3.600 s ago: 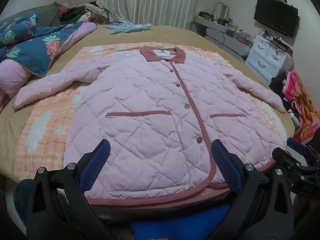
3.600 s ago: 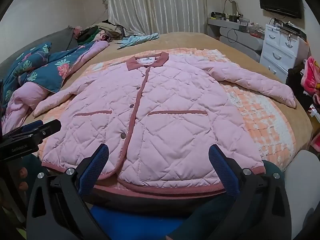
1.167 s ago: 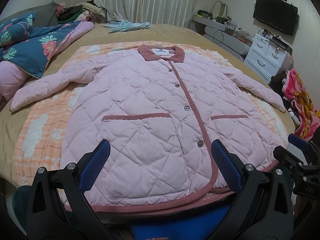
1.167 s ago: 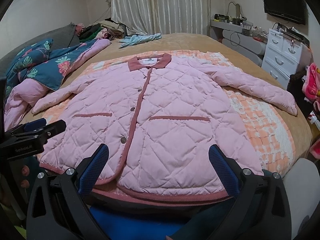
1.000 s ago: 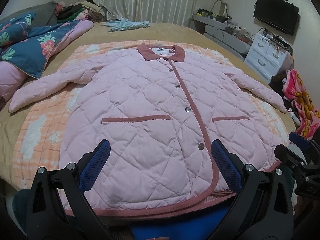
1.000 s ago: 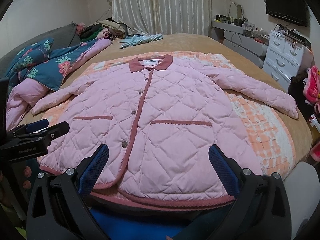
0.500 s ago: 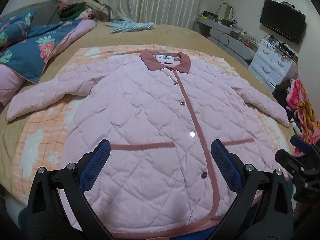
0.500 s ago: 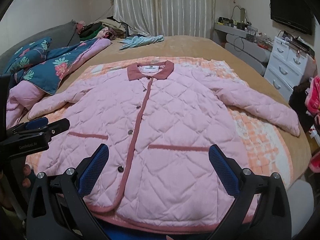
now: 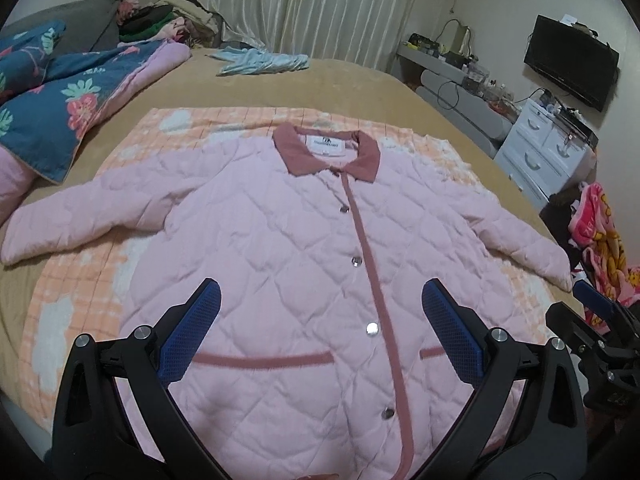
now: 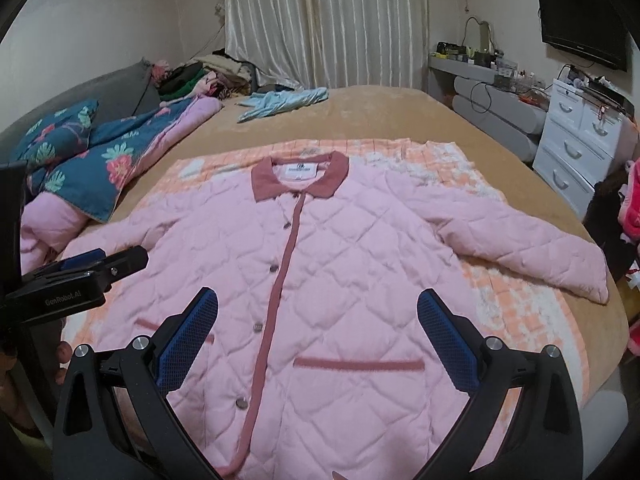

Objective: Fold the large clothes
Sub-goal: 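Move both tools toward the jacket's sleeve beside the right tool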

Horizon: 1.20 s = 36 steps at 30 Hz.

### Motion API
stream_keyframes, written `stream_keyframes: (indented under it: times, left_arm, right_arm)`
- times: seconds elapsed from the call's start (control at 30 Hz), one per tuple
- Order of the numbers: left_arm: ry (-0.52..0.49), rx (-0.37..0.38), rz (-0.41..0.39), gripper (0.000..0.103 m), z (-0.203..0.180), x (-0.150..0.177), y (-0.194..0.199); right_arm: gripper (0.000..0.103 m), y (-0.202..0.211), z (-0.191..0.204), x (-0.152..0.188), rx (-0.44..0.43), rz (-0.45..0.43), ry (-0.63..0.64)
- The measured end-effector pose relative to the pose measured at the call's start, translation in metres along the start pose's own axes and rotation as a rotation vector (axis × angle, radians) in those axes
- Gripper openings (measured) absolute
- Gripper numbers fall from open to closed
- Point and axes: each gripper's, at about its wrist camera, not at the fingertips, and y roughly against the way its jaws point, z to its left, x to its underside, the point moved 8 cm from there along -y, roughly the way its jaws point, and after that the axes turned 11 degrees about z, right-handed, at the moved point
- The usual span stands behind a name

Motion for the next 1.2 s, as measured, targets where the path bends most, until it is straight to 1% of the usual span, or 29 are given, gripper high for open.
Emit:
stream_keyframes:
  times: [0.07, 0.27, 0.37, 0.67, 0.8, 0.97, 1.2]
  left_arm:
    - [0.003, 0.003, 0.012, 0.094, -0.003, -0.009, -0.005]
    - [-0.005, 0.01, 0.009, 0.094, -0.014, -0.029, -0.012]
    - [0.0, 0.028, 0.015, 0.094, -0.02, -0.04, -0.02]
    - [-0.027, 0.022, 0.024, 0.094, -0.043, -0.071, -0.046]
    - [-0.033, 0.039, 0.033, 0.094, -0.055, -0.081, -0.06]
    - [-0.051, 0.047, 0.052, 0.094, -0.073, -0.091, -0.081]
    - [-0.091, 0.034, 0.084, 0.094, -0.096, -0.099, -0.11]
  right_arm:
    - [0.099, 0.001, -0.003, -0.008, -0.003, -0.009, -0.006]
    - [0.099, 0.0, -0.018, -0.032, 0.0, -0.044, -0.034]
    - [0.099, -0.005, -0.029, -0.043, 0.013, -0.053, -0.05]
    - [0.099, -0.02, -0.071, -0.078, 0.056, -0.089, -0.122]
    - [0.099, -0.028, -0.088, -0.091, 0.077, -0.101, -0.146]
    - [0.099, -0.04, -0.113, -0.108, 0.097, -0.114, -0.175]
    - [0.099, -0.059, -0.168, -0.119, 0.157, -0.126, -0.262]
